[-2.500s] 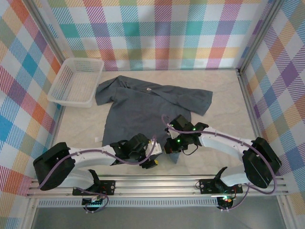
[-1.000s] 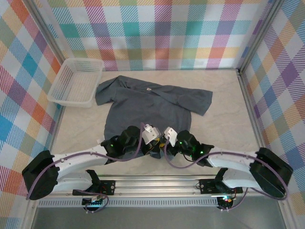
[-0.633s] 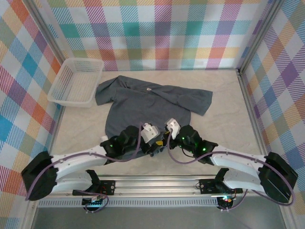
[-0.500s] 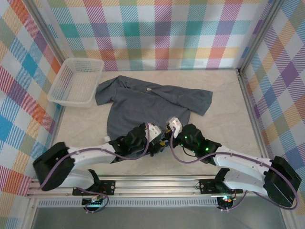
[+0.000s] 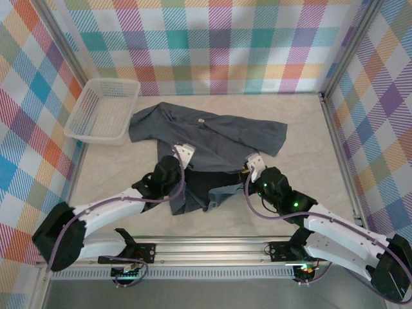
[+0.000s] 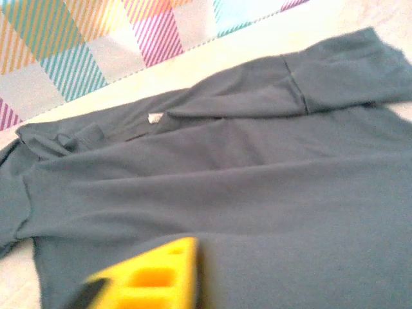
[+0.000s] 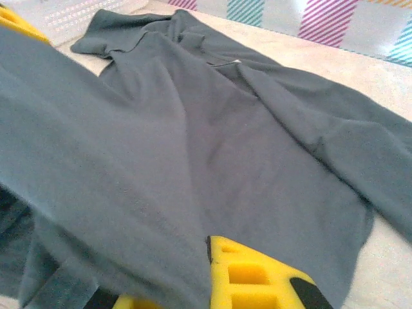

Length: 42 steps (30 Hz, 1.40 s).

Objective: Fold the inside-out t-shirt

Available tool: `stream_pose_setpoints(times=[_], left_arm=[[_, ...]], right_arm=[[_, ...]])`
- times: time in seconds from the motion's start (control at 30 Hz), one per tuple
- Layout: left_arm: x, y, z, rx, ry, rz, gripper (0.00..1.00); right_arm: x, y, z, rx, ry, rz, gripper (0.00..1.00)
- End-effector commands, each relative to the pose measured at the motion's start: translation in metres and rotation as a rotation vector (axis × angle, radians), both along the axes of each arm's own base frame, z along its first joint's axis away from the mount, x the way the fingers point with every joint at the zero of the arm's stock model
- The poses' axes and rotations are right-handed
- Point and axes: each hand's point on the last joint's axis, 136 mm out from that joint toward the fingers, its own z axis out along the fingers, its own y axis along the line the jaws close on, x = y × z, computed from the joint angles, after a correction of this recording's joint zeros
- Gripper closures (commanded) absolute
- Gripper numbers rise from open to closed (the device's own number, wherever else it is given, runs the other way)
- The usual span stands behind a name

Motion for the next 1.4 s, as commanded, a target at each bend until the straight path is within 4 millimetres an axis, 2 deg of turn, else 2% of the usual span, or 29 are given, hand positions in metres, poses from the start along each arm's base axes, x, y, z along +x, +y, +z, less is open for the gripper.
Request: stream_pose_setpoints(times=[0.0,0.07,0.1,0.17,0.23,0.27,0.3,0.33,0.4,0.43,0.5,0.57,0.63,0.73,0.8,0.9,0.97,1.03,1.1,1.2,1.27,1.3,1.33,1.37], left_arm=[[-0.006,0.028,0.005,-0.019,0.101,0.044,1.00],[-0.011,0.029,0.019,-0.086,0.131,0.006,1.00],[-0.017,0.021,0.029,-0.131,0.150,-0.047,1.00],[-0.025,0.004,0.042,-0.190,0.197,-0.139,1.00],[-0.026,-0.006,0.050,-0.244,0.262,-0.153,1.00],[-0.023,-0.009,0.052,-0.270,0.301,-0.134,1.00],[-0.020,-0.012,0.054,-0.292,0.333,-0.122,1.00],[-0.019,-0.016,0.056,-0.309,0.360,-0.119,1.00],[-0.015,-0.026,0.063,-0.345,0.409,-0.129,1.00],[-0.012,-0.030,0.065,-0.357,0.423,-0.128,1.00],[-0.006,-0.036,0.071,-0.376,0.443,-0.124,1.00],[-0.002,-0.038,0.078,-0.384,0.445,-0.113,1.00],[0.000,-0.038,0.082,-0.380,0.450,-0.106,1.00],[0.000,-0.040,0.094,-0.379,0.443,-0.121,1.00],[-0.001,-0.039,0.098,-0.362,0.439,-0.119,1.00],[-0.005,-0.043,0.114,-0.369,0.447,-0.150,1.00],[-0.008,-0.047,0.125,-0.404,0.454,-0.166,1.00],[-0.010,-0.051,0.135,-0.429,0.465,-0.177,1.00],[-0.013,-0.057,0.144,-0.446,0.483,-0.193,1.00],[-0.021,-0.070,0.159,-0.473,0.516,-0.219,1.00],[-0.028,-0.084,0.172,-0.479,0.524,-0.257,1.00],[-0.031,-0.094,0.181,-0.485,0.517,-0.291,1.00],[-0.032,-0.100,0.187,-0.490,0.508,-0.312,1.00],[-0.032,-0.105,0.192,-0.494,0.500,-0.326,1.00]], right_arm=[[0.012,-0.042,-0.003,-0.063,-0.024,-0.176,0.99],[0.022,-0.069,-0.003,-0.030,-0.016,-0.293,0.94],[0.025,-0.075,-0.005,-0.008,-0.001,-0.304,0.92],[0.027,-0.074,-0.008,0.023,0.037,-0.275,0.88],[0.026,-0.064,-0.004,0.058,0.080,-0.230,0.67],[0.022,-0.052,0.002,0.101,0.113,-0.175,0.54],[0.015,-0.035,0.013,0.172,0.156,-0.094,0.48],[0.007,-0.019,0.024,0.263,0.205,-0.027,0.47],[-0.012,0.023,0.047,0.468,0.299,0.136,0.51],[-0.020,0.040,0.054,0.495,0.294,0.176,0.53],[-0.046,0.087,0.070,0.414,0.123,0.308,0.57],[-0.056,0.121,0.074,0.319,-0.003,0.363,0.64],[-0.043,0.141,0.059,0.209,-0.037,0.345,0.77],[0.002,0.148,0.037,-0.061,-0.267,0.232,0.98],[0.040,0.144,0.026,-0.240,-0.440,0.152,1.00],[0.070,0.158,0.004,-0.486,-0.540,0.211,1.00],[0.088,0.164,-0.001,-0.570,-0.621,0.195,1.00],[0.116,0.152,-0.002,-0.642,-0.655,0.098,1.00],[0.150,0.124,0.004,-0.698,-0.662,-0.034,1.00],[0.197,0.067,-0.003,-0.810,-0.505,-0.192,1.00],[0.207,0.042,-0.020,-0.807,-0.374,-0.207,1.00],[0.207,0.037,-0.027,-0.766,-0.319,-0.190,1.00],[0.201,0.043,-0.033,-0.718,-0.277,-0.129,1.00],[0.186,0.059,-0.039,-0.635,-0.214,-0.011,1.00]])
